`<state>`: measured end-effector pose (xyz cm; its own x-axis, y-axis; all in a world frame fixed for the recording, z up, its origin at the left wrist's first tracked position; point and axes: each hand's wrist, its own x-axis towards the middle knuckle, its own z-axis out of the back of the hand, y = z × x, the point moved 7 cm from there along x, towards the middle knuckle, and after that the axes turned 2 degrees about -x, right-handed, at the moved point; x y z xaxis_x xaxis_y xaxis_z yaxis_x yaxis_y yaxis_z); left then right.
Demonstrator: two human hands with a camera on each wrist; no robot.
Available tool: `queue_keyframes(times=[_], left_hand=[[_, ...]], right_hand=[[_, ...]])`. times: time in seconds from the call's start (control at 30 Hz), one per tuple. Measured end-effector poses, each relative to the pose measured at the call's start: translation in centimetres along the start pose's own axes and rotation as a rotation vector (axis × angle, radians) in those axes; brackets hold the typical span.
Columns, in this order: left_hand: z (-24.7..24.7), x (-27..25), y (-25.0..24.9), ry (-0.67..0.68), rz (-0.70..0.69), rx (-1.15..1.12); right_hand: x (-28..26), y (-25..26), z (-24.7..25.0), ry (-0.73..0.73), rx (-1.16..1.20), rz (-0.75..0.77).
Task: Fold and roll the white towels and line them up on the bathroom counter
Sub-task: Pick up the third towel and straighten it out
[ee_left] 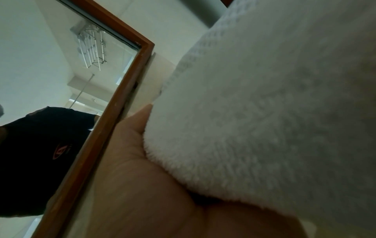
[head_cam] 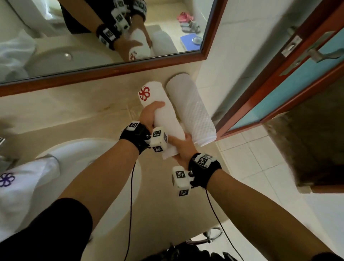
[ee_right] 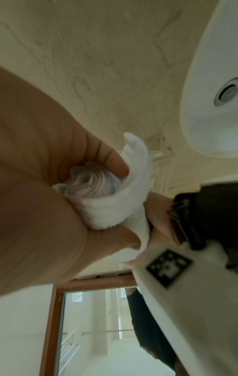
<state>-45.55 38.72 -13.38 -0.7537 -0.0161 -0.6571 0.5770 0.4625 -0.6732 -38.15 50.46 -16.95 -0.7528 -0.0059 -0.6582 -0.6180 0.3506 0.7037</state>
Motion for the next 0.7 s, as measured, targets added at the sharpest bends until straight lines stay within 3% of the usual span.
queue_keyframes(times=[0.27,0.43,0.57,0.7], left_hand=[[0.2,3.7,-0.2,-0.052,0.014,-0.048],[-0.3,4.6,-1.1,-0.022,-0.029,0.071],[0.0,5.1,-2.4,-0.098,-0.19,0.315],[0.6,4.6,-3.1,-0.215,-0.377,0.381]], right_hand=[[1.3,-0.8,0.5,-0.082,0.31,-0.04],[1.8,-0.8,1.1,-0.132,0.243,0.011],[2.2,-1.4,1.6,-0.203,0.121,0.025],[2.2,-0.6,1.8,-0.167,-0.154,-0.007]])
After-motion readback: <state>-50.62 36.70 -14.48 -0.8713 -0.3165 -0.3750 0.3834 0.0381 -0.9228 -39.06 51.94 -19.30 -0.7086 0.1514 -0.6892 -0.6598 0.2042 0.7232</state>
